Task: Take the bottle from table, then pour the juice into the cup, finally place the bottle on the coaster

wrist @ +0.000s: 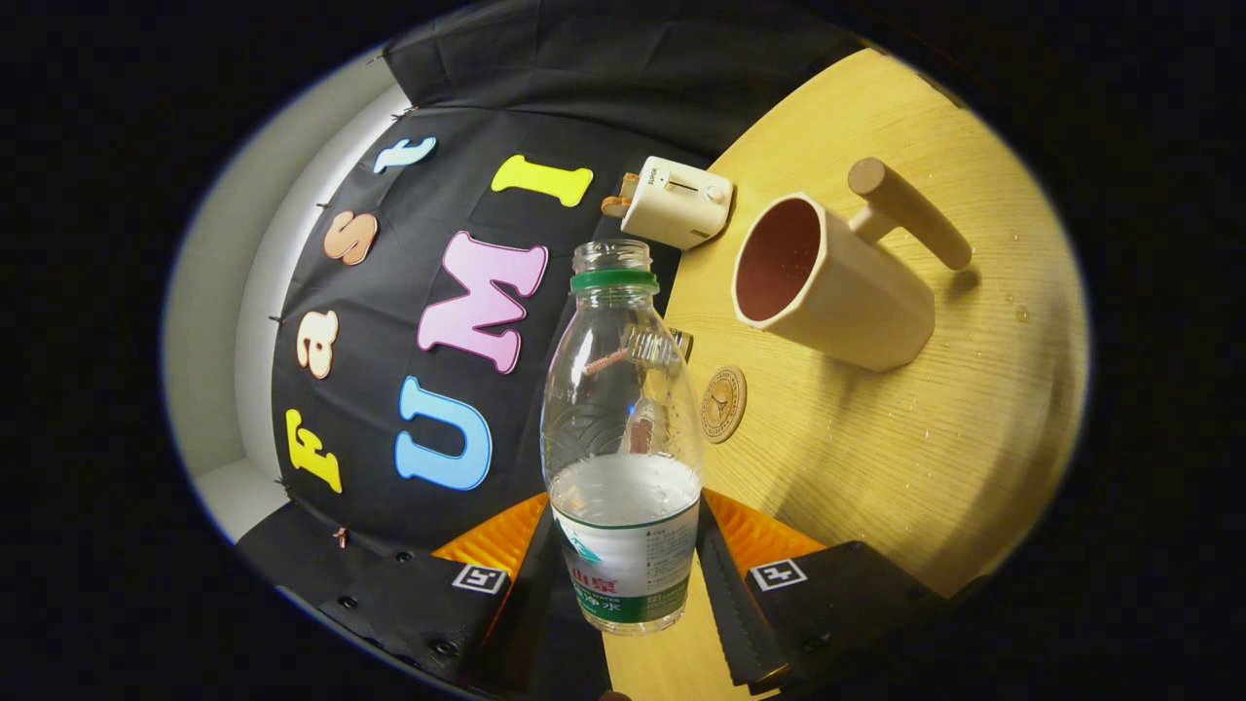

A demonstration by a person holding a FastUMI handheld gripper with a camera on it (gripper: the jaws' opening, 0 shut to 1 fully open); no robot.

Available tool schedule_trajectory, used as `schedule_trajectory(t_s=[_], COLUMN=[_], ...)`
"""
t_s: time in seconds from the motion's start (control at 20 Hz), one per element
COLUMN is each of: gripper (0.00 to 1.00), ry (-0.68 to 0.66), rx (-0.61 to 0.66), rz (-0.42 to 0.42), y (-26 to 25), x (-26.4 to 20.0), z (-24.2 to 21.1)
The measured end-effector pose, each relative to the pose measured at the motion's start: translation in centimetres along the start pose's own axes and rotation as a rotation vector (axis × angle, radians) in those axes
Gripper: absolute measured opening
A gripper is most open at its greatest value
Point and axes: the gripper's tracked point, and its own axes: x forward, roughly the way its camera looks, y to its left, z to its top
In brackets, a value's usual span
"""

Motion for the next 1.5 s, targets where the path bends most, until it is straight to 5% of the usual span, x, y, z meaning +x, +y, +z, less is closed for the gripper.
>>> schedule_trajectory(t_s=[1.5], gripper=[0.75], ry=[0.002], rx=[0.395], rz=[0.041], y=[-0.8], x=[1.9], z=[2.7])
